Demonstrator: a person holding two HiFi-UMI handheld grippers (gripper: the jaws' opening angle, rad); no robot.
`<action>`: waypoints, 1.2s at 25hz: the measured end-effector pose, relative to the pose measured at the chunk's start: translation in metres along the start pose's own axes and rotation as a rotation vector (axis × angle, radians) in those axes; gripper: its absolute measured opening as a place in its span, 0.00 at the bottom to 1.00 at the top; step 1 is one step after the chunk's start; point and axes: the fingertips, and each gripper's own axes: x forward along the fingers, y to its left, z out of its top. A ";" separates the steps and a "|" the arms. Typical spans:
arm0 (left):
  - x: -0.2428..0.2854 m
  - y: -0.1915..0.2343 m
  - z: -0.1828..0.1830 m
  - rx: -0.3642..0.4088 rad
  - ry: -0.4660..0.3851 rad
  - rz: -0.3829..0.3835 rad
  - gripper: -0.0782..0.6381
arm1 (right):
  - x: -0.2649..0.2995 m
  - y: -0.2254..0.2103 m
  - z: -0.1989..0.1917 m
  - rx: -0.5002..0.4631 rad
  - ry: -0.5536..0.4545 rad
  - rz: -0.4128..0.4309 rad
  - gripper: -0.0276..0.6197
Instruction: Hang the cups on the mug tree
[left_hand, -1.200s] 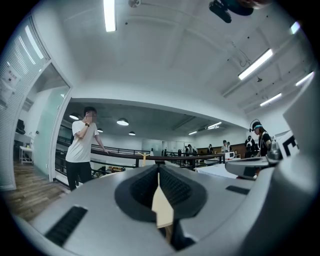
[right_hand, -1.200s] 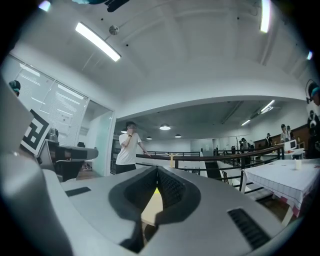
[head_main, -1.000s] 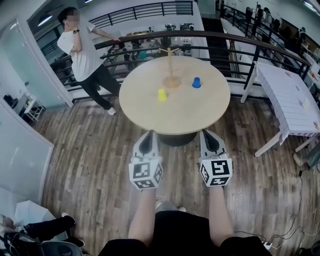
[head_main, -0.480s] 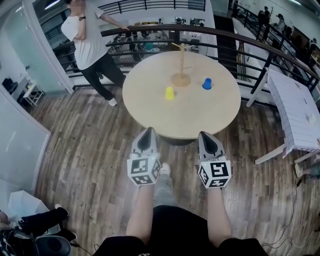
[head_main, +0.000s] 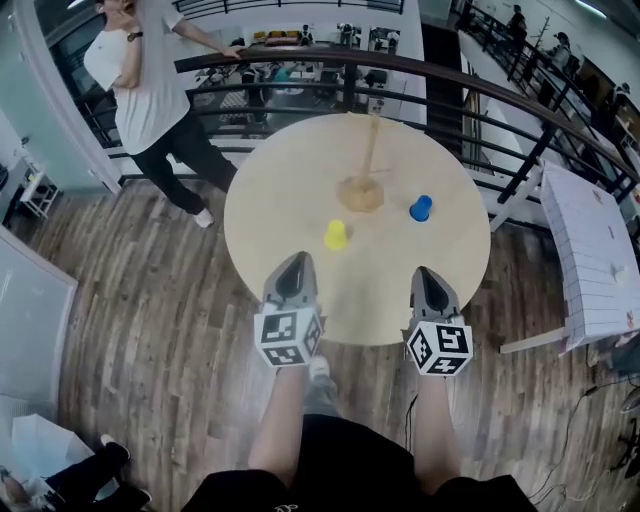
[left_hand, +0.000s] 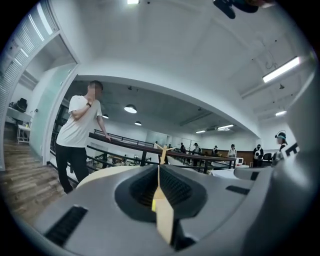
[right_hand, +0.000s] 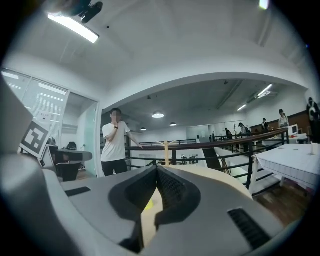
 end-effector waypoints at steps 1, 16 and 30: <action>0.018 0.010 0.005 -0.001 0.001 0.002 0.13 | 0.022 0.005 0.006 -0.003 -0.005 0.015 0.06; 0.152 0.061 0.018 -0.006 0.023 -0.027 0.13 | 0.160 0.005 0.021 -0.037 0.010 0.070 0.06; 0.181 0.078 -0.016 0.044 0.169 0.059 0.13 | 0.221 0.051 -0.087 -0.063 0.218 0.475 0.56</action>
